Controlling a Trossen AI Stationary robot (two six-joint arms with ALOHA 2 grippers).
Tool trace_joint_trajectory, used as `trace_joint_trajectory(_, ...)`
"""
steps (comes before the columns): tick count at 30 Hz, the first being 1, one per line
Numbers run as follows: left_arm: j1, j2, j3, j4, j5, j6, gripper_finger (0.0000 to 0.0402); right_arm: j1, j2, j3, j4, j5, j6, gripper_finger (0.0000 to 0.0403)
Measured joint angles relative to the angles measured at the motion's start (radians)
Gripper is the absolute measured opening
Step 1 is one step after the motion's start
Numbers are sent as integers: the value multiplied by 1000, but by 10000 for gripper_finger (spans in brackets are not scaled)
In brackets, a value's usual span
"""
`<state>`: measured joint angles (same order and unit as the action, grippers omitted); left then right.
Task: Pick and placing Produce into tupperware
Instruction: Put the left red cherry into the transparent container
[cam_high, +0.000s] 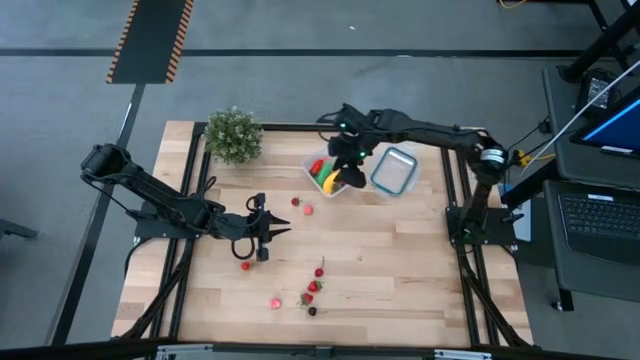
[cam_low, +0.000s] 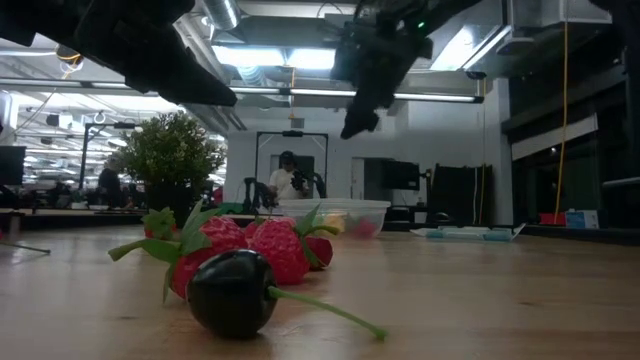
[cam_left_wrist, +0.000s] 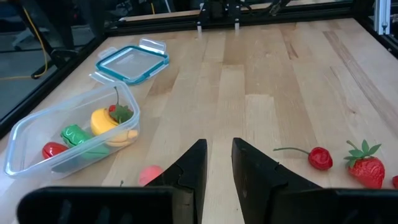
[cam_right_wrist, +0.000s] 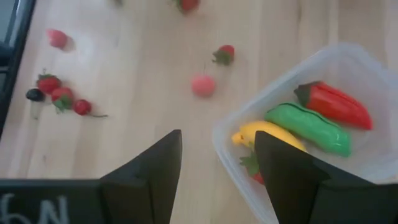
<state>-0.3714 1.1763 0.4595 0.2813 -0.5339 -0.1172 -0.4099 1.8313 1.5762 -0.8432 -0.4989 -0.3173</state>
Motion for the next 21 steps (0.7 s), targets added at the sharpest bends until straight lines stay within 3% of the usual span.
trace_joint_trajectory(4,0,0,0,1,0,15,69,2,-121,-106,82,-2,34,204)
trace_joint_trajectory(21,0,0,0,72,3,15,69,116,-714,-838,670,26,228,204)
